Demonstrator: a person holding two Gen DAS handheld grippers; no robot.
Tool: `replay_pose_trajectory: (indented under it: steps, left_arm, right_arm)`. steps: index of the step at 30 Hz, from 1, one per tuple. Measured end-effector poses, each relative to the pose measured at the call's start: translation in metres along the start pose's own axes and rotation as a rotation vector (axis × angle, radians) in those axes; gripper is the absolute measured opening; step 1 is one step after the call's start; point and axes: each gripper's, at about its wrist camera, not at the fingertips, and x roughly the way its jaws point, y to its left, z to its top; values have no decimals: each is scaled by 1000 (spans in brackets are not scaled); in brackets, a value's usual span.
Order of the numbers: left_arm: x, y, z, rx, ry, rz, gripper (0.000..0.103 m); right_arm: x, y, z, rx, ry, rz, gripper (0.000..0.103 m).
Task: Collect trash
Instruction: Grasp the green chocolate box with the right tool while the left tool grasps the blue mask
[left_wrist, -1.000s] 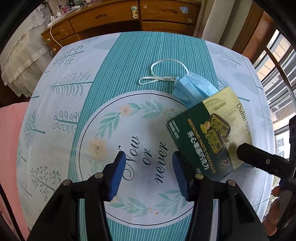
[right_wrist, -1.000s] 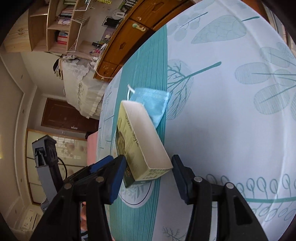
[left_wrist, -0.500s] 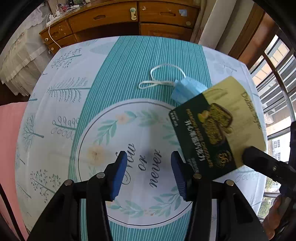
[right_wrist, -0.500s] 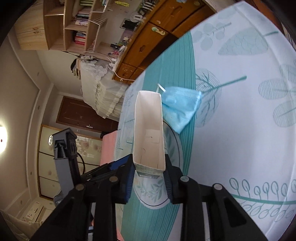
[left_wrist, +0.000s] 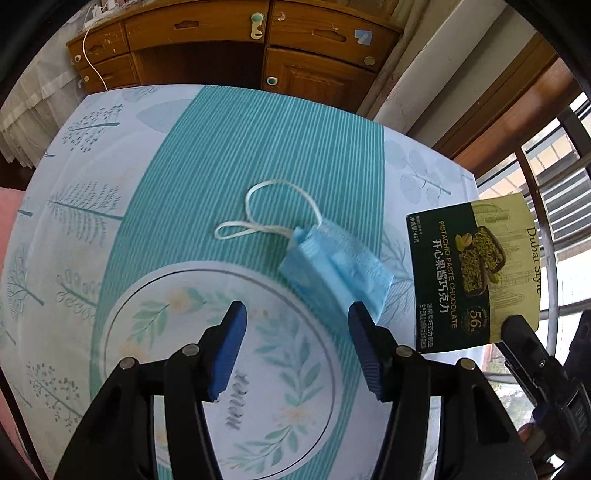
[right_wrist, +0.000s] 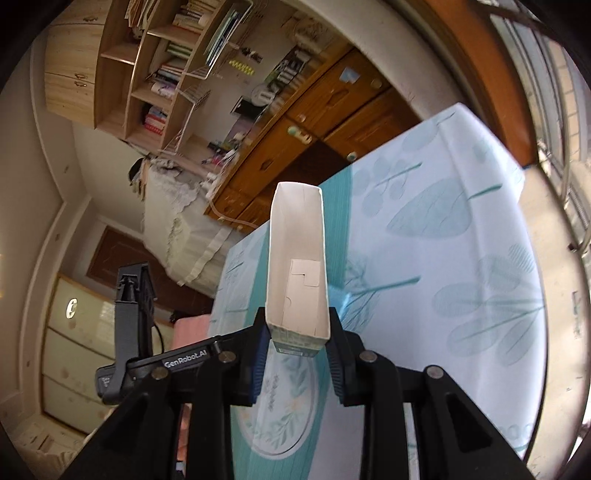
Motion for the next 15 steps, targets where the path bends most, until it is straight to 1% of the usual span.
replay_pose_trajectory:
  steps: [3, 5, 9, 11, 13, 14, 15]
  left_arm:
    - [8, -8, 8, -12, -4, -1, 62]
    - [15, -13, 14, -27, -1, 7, 62]
    - [34, -21, 24, -81, 26, 12, 62]
    - [44, -24, 26, -116, 48, 15, 62]
    - [51, -25, 22, -141, 57, 38, 62]
    - [53, -28, 20, -142, 52, 57, 60]
    - [53, -31, 18, -132, 37, 73, 41]
  right_arm:
    - [0, -1, 5, -11, -35, -46, 29]
    - [2, -3, 6, -14, -47, -68, 29]
    - [1, -9, 4, -6, -56, -81, 29]
    - [-1, -10, 2, -7, -60, -91, 29]
    - [-3, -11, -1, -8, -61, -99, 29]
    - [-4, -11, -2, -10, -60, -103, 29]
    - [-5, -12, -3, -10, -58, -104, 29]
